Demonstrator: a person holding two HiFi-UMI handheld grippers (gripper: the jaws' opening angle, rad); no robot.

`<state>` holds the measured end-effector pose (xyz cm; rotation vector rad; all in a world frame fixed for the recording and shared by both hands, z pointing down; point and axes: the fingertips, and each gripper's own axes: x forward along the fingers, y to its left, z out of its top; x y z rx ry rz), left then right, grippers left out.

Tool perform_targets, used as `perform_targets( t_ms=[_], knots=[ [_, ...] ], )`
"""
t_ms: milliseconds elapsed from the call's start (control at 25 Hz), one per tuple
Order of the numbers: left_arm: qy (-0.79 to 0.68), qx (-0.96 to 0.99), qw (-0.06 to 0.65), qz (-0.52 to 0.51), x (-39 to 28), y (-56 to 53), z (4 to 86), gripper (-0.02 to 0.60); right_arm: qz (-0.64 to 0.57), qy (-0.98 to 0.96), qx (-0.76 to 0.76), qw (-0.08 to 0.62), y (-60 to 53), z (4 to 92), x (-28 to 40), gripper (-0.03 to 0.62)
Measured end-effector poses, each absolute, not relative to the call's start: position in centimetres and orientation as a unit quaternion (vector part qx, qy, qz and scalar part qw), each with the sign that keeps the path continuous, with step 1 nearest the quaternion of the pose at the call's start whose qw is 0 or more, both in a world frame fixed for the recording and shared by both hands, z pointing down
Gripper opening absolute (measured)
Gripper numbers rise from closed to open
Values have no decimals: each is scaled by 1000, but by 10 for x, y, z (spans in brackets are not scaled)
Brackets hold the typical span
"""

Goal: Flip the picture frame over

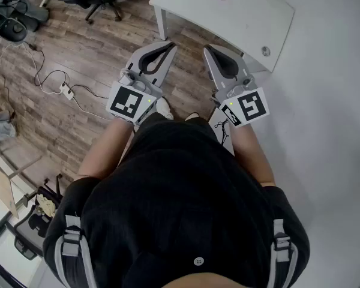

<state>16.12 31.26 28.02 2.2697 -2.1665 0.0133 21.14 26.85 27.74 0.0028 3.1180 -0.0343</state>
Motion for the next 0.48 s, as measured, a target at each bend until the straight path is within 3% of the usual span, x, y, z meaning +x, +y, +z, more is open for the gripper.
perform_targets(
  t_ms=[480],
  knots=[
    [-689, 725, 8, 9, 160, 313, 292, 8, -28, 1000, 2, -2, 268, 293, 214, 9]
  ],
)
